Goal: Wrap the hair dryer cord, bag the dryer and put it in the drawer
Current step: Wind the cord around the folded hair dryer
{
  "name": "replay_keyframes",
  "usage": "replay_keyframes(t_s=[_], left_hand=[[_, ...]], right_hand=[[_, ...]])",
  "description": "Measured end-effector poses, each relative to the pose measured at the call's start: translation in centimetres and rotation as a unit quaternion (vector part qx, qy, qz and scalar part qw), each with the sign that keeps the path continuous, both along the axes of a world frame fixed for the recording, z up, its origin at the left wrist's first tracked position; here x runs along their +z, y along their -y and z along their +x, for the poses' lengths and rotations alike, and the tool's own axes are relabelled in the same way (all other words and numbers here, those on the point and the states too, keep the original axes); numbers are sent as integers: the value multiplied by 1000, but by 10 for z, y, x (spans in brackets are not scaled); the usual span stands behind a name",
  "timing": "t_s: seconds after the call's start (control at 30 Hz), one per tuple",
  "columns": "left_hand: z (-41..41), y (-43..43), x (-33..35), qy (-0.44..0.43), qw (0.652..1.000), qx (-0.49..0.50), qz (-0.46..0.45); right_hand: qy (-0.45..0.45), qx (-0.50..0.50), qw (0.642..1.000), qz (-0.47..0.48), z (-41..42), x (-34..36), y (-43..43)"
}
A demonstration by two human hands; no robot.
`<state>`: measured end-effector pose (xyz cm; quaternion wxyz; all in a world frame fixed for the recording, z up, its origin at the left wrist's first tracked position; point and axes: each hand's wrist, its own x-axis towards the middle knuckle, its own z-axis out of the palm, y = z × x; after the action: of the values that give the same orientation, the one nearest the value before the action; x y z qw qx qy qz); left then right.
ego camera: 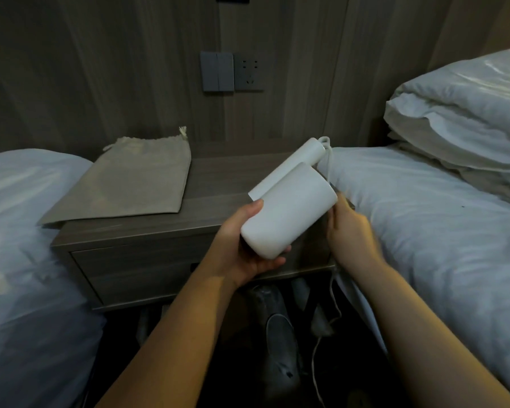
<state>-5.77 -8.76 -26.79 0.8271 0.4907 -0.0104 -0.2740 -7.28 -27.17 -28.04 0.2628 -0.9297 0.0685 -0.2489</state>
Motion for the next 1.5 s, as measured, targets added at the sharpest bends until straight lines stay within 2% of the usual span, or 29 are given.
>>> replay_keyframes(t_s=[0.13, 0.23, 0.37, 0.53, 0.7, 0.93, 1.07, 1.17, 1.3, 1.43, 1.5], left_hand=[[1, 4, 3, -3, 998, 58, -1], [3, 2, 4, 22, 994, 103, 30], [4, 3, 0, 45, 988, 142, 47], [6, 6, -2, 99, 968, 217, 78], [7, -1, 0, 178, 945, 234, 145], [6, -6, 6, 266, 913, 197, 236], [4, -9, 8, 346, 879, 117, 307], [-2, -8, 7, 371, 863, 63, 336], [-4, -4, 0, 370, 859, 24, 354], [-6, -1, -2, 382, 854, -5, 353], [-7, 2, -3, 367, 865, -8, 342]], right_hand=[[-102, 11, 992, -72, -4, 1, -14], [-205, 56, 971, -107, -6, 4, -28], [-260, 104, 946, -165, -17, 16, -34], [-306, 194, 915, -175, -32, 36, -41], [-304, 265, 899, -169, -39, 45, -40], [-167, 272, 939, -127, -40, 54, -12], [-39, 217, 971, -94, -38, 58, -9], [4, 130, 991, -44, -35, 57, -6], [-10, 87, 996, -3, -33, 55, -1], [-53, 149, 987, 17, -36, 57, 1], [-58, 172, 983, 4, -34, 55, 2]])
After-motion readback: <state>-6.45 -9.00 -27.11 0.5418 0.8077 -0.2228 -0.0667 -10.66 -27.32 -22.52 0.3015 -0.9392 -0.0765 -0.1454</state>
